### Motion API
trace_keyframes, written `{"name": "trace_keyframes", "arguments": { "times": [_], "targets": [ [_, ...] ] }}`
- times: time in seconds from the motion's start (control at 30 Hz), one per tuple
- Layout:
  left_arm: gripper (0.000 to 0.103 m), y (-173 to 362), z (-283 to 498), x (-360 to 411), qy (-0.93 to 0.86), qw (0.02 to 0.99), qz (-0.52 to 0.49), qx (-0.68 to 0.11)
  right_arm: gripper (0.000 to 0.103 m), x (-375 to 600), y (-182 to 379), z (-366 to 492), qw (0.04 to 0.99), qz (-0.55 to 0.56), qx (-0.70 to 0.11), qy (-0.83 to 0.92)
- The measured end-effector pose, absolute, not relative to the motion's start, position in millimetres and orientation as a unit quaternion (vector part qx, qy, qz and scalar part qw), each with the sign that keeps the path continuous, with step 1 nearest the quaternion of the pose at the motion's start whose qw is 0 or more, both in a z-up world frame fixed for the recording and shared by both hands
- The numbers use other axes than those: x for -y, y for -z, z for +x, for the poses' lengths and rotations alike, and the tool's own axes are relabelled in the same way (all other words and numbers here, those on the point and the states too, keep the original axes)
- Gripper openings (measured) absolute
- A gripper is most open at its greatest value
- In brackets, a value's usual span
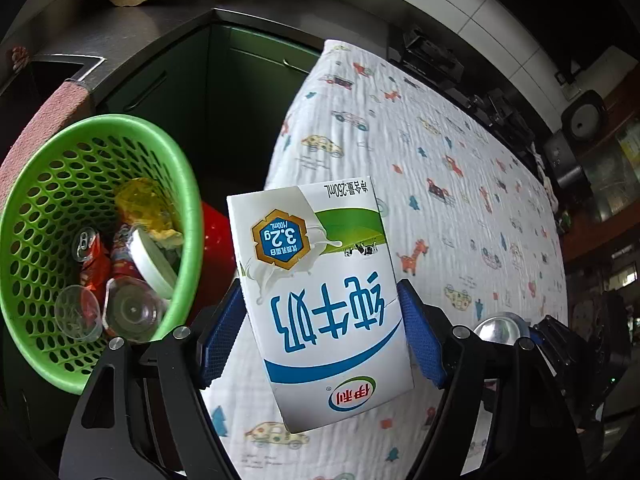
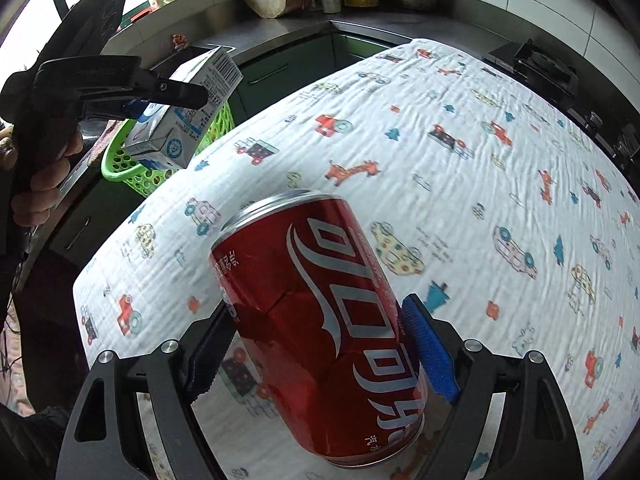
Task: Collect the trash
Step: 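Carry the milk carton and cola can over the green basket with both tools, then release the milk carton with the left tool while the right tool drops the cola can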
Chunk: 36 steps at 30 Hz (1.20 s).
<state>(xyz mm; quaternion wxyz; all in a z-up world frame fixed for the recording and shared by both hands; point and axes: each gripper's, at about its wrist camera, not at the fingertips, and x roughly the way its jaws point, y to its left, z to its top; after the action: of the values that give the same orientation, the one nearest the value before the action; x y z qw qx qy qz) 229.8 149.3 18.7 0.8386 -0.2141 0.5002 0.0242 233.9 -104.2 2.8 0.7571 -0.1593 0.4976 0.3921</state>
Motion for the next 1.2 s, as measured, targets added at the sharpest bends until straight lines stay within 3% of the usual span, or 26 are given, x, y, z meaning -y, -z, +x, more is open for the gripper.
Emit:
{"name": "trace_keyframes", "arguments": {
  "times": [0.53,1.2],
  "targets": [
    [0.074,13,180,-327,-0.149,0.822,-0.252,-0.489,0.080,-33,-23,229,0.737,-0.141,-0.484,-0.451],
    [0.075,53,171,-378,-0.170,0.802,-0.249,-0.515,0.080,-171,-27,264,0.729,-0.090,-0.482,-0.477]
  ]
}}
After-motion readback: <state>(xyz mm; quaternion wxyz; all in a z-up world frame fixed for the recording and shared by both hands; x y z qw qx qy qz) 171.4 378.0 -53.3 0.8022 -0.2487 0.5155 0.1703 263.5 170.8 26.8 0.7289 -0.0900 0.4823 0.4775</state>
